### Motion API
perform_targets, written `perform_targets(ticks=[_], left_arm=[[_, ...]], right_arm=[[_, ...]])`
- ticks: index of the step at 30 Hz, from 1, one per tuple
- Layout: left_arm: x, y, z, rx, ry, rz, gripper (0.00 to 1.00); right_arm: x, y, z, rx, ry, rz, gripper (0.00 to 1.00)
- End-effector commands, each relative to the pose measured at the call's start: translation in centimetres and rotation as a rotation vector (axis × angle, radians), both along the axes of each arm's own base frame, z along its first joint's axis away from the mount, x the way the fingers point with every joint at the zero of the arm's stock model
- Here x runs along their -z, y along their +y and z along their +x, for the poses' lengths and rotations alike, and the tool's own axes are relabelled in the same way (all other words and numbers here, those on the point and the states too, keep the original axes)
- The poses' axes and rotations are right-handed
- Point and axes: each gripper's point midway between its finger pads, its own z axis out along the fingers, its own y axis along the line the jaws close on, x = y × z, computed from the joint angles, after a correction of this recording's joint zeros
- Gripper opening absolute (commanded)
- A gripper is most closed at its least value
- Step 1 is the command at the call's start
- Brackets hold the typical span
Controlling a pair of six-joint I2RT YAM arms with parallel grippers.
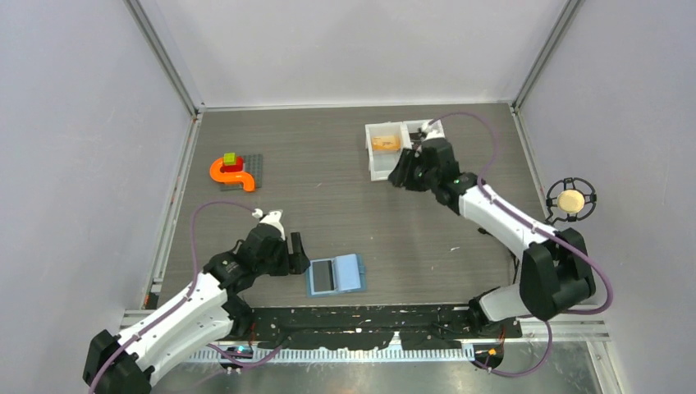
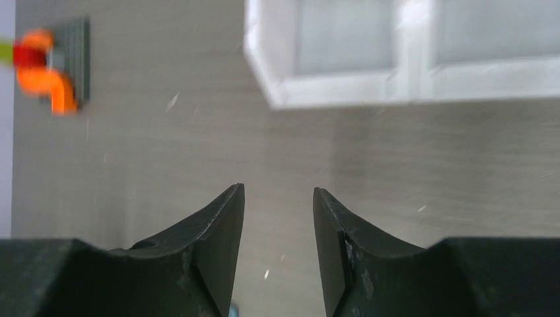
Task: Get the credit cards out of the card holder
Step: Remove the credit card from the card holder.
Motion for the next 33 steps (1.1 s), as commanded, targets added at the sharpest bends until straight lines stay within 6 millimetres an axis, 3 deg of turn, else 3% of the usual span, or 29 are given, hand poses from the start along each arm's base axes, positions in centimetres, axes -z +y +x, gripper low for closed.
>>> perform_targets(ticks=[1,3,7,15,24,33], left_arm=[[-0.5,-2.4,1.3,-0.034,-0.029,-0.158,0.72],[0.0,-2.1,1.1,-0.060,-0.022,-0.164,0.72],[0.0,-1.9,1.0,-0.073,-0.052,-0.197,0.71],[-0.4,-4.2,0.2,0.011,-0.058,-0.341,0.55],[1.3,-5.3,-0.4,0.036,0.011,-0.373,0.30],[3.5,-4.6,-1.0,0.011,0.078,-0.317,0.24]], right_arm=[[0.6,5.8,-6.1,-0.235,-0.014,0.023,0.50],[1.4,9.3,-10.0,-0.333,-0.003,0.040,0.50],[2.8,13.5,-15.0,-0.446,0.045,0.147,0.50],[3.7,18.2,-20.1,-0.612,0.103,0.267,0.41],[5.9,20.1,-22.4,-0.655,0.192,0.318,0.37],[9.7,20.3,-23.2,-0.644,0.299,0.274,0.36]])
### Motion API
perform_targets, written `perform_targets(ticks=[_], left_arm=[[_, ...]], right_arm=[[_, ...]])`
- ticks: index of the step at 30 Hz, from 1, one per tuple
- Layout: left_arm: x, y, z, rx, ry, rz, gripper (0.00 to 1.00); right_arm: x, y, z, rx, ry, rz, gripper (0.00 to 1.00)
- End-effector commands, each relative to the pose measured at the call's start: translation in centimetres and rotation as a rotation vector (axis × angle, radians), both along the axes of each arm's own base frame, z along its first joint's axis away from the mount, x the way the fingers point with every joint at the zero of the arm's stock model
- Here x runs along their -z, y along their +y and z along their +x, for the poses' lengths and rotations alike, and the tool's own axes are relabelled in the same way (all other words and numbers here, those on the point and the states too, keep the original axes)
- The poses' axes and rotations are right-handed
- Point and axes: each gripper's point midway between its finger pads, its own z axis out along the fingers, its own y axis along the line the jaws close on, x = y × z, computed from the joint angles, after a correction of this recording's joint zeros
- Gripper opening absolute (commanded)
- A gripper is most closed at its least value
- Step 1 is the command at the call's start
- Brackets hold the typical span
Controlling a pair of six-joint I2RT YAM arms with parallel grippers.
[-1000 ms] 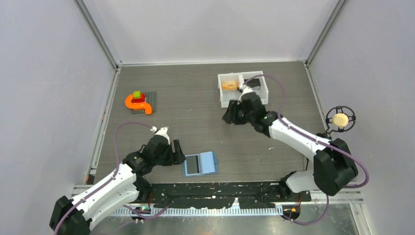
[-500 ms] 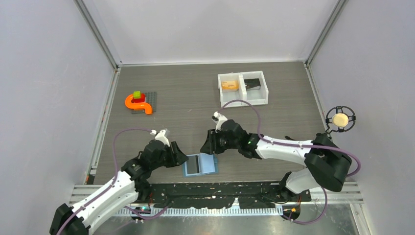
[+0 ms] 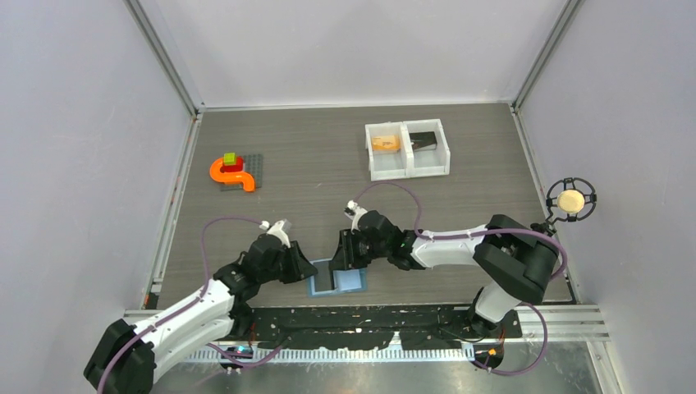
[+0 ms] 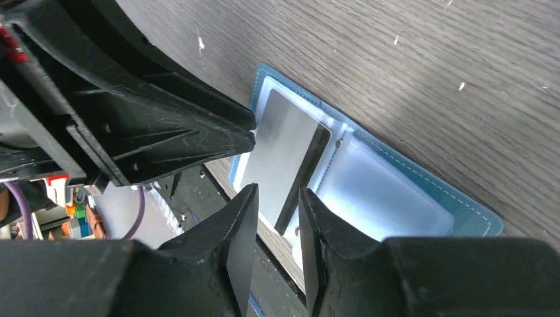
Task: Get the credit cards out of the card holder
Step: Remove the credit card from the card holder.
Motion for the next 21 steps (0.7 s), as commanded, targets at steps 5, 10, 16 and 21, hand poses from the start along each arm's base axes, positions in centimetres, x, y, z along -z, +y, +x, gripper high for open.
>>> perform_targets(ticks=[5,10,16,21], left_arm=[[0.7,0.1,0.0,-0.008,0.009,-0.004,0.23],[1.0,0.2,-0.3,-0.009,0.019,0.000,0.23],[1.3,0.5,-0.5,-0.021,0.024,-0.004,0.23],[1.4,0.6,-0.7,-0.025,0.025,-0.002,0.23]], right_arm=[[1.2,-0.1,0.2,0.020,0.004,-0.040,0.35],[1.9,-0.3,0.1,0.024,0.016,-0.066,0.34],[2.5,-0.1,0.1,0.035,0.029,-0.081,0.34],[2.5,0.4,0.1,0.030,0.036,-0.060,0.32]])
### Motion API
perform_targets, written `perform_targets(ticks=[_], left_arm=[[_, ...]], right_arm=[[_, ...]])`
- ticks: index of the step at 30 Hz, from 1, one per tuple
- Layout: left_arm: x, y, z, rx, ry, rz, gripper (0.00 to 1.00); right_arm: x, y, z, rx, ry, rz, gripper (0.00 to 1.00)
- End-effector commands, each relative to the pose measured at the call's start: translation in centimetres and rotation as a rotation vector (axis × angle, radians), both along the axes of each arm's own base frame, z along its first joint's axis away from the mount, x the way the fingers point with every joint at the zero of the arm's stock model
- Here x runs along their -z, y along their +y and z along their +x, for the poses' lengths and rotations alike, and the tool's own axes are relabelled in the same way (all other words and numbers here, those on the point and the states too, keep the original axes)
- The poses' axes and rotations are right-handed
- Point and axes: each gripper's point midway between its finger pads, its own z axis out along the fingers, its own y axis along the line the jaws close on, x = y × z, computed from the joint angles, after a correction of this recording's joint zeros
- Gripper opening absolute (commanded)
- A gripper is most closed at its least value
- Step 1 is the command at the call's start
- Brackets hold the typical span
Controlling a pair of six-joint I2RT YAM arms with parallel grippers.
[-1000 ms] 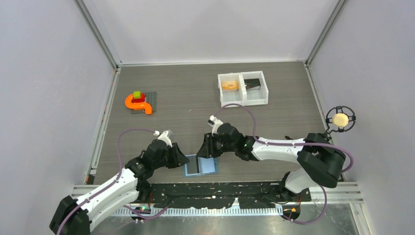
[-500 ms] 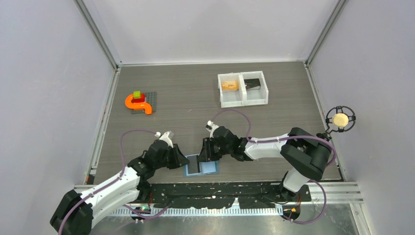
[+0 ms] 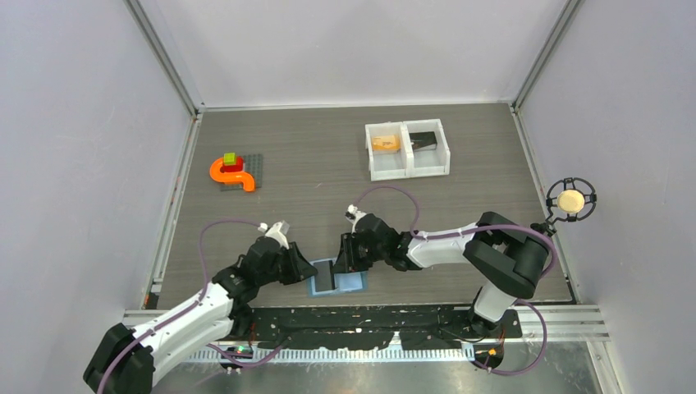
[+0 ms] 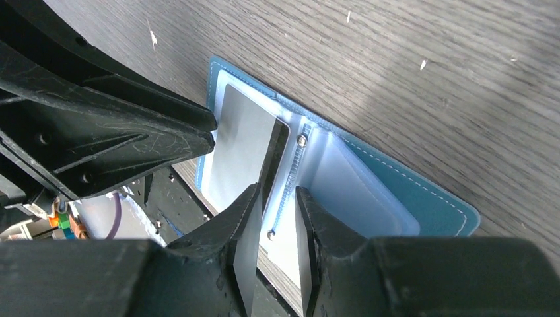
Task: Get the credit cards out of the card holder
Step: Remove the credit card from the card holder.
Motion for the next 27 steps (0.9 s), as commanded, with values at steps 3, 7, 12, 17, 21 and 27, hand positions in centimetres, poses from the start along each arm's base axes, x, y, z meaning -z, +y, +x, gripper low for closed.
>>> perform_targets(ticks=[3,7,12,17,21,27], left_arm=[[1.2,0.8,-0.7,-0.009,0.028,0.029,0.23],[1.3,0.8,-0.7,-0.012,0.028,0.028,0.23],[1.3,0.8,-0.7,-0.012,0.029,0.027,0.24],[1.3,0.9,-0.7,-0.013,0.028,0.026,0.24],[1.3,0.9,-0.8,-0.014,0.029,0.025,0.24],[1.4,0.9,-0.8,-0.018,0.035,0.027,0.24]], right_arm=[[-0.5,1.4,0.3,0.001,-0.006,0.038,0.31],[-0.6,1.6,0.4,-0.001,-0.009,0.057,0.29],[-0.9,2.0,0.3,-0.010,-0.006,0.078,0.27],[-0.6,2.1,0.2,-0.010,0.004,0.074,0.26],[-0.5,2.3,0.1,-0.014,0.014,0.088,0.26],[-0.6,2.3,-0.1,-0.020,0.014,0.113,0.07]])
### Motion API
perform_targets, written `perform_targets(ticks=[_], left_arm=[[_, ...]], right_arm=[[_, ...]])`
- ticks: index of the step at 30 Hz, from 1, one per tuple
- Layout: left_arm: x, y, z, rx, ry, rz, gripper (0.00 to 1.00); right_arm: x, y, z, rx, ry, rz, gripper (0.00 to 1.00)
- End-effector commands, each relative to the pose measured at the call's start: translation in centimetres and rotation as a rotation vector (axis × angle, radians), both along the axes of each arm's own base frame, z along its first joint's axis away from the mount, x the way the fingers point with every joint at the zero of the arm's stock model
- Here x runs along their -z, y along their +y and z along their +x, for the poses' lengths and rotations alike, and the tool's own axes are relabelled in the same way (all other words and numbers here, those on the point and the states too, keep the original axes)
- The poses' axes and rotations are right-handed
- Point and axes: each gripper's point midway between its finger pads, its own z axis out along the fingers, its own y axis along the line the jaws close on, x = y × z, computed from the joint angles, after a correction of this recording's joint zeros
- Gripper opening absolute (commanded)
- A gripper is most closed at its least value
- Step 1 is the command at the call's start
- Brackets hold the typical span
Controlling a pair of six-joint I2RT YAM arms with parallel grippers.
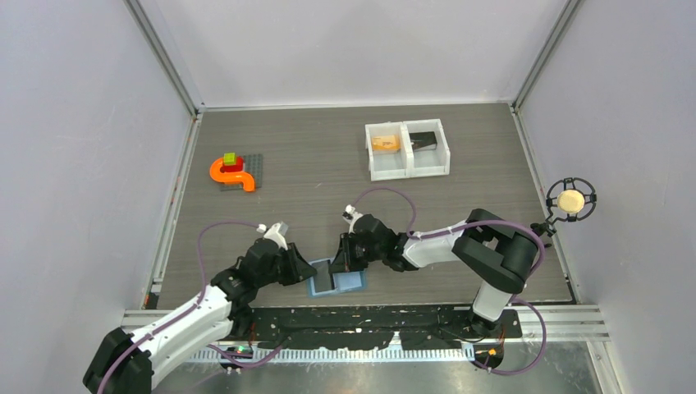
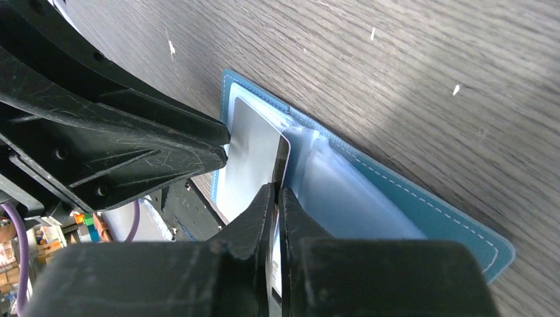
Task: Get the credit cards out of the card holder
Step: Remove the credit card from the card holder.
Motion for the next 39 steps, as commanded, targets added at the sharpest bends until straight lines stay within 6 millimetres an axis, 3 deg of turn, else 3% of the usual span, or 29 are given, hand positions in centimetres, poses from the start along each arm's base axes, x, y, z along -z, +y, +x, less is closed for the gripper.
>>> perform_targets(ticks=[1,16,22,25,28,33,39], left_arm=[[1.3,0.8,-0.6,-0.015,0.038,0.034,0.24],[2.1,1.1,-0.7,-0.030,0.094,0.085,0.25],[0.9,0.2,-0.4,0.009,0.086,0.066,0.28],[-0.9,-0.5,-0.1,0.033,0.065,0.036,0.32],[-3.6,-1.2,0.3,0.054,0.026,0.003,0.43],[-8.5,-1.6,1.1,0.043,-0.059,-0.059,0.61],[-14.1,-2.5,1.0,0.011,-0.105,-0.225,0.74]], right_arm=[[-1.3,0.9,0.0,-0.014,-0.024,0.065,0.06],[-3.6,-2.3,1.4,0.037,-0.045,0.118,0.05],[-5.6,-3.2,1.9,0.041,-0.105,0.139,0.05],[-7.5,-3.5,2.4,0.006,-0.213,0.131,0.05],[-8.9,-4.2,2.9,-0.021,-0.309,0.100,0.05],[-13.3,-5.3,4.3,-0.076,-0.626,0.080,0.05],[-15.8,-7.1,6.0,-0.101,-0.957,-0.024,0.05]])
